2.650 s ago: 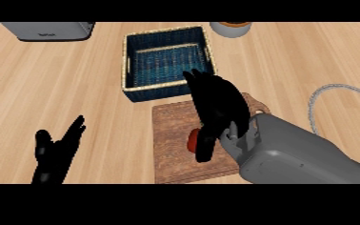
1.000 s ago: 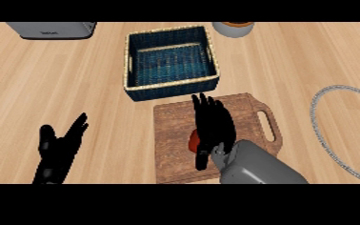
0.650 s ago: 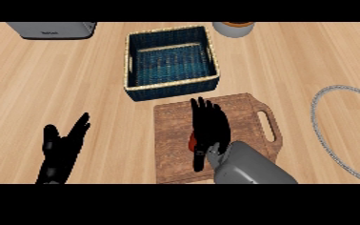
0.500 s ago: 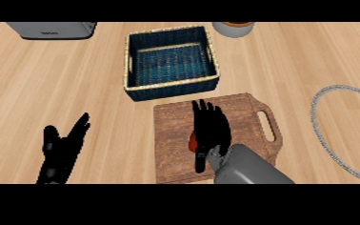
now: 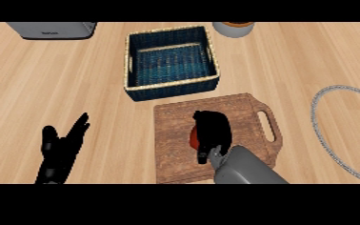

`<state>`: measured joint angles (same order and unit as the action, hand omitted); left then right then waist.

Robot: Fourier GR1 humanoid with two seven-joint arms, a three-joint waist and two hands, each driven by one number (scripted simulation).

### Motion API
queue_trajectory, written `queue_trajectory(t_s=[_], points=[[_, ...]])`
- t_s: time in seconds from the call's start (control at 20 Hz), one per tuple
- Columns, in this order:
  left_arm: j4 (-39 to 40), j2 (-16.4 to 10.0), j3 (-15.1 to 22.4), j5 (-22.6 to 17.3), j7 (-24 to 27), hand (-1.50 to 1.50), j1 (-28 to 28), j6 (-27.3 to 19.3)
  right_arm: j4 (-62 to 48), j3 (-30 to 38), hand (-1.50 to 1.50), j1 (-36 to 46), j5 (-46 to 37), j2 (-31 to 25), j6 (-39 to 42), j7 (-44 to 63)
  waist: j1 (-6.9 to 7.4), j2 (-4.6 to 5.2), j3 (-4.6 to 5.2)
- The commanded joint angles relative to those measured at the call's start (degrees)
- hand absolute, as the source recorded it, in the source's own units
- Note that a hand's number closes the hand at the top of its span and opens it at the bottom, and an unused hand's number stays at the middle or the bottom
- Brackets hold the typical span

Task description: Pick the bell pepper from the cutting board and place it in the basket

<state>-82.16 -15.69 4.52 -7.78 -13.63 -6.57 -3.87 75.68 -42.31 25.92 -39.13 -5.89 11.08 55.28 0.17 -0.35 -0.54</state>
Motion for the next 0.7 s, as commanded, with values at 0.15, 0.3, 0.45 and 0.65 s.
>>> queue_trajectory(t_s=[0.15, 0.3, 0.45, 0.65], points=[[2.17, 1.05, -0.58, 0.76, 0.41, 0.00, -1.48, 0.67, -3.44, -0.71, 1.50, 2.33, -6.13, 0.57, 2.63, -3.31, 0.12, 0.34, 0.55], [4.52, 1.24, -1.68, 0.07, 0.41, 0.00, -0.08, 1.83, 0.61, -2.46, 1.50, -1.96, -7.74, -0.54, 3.46, -3.33, -0.26, 0.30, 0.56], [-0.13, 1.95, -0.27, 2.34, -3.81, 0.00, 0.48, -0.29, -5.44, 0.16, 1.50, 3.06, -10.33, 4.81, 3.45, -3.52, 0.11, 0.34, 0.53], [2.72, 2.00, 0.01, 1.47, -1.39, 0.00, 0.65, 2.43, -2.68, -9.35, 1.50, 8.95, -4.12, 5.74, 0.20, 5.64, 2.10, 0.59, 0.57]])
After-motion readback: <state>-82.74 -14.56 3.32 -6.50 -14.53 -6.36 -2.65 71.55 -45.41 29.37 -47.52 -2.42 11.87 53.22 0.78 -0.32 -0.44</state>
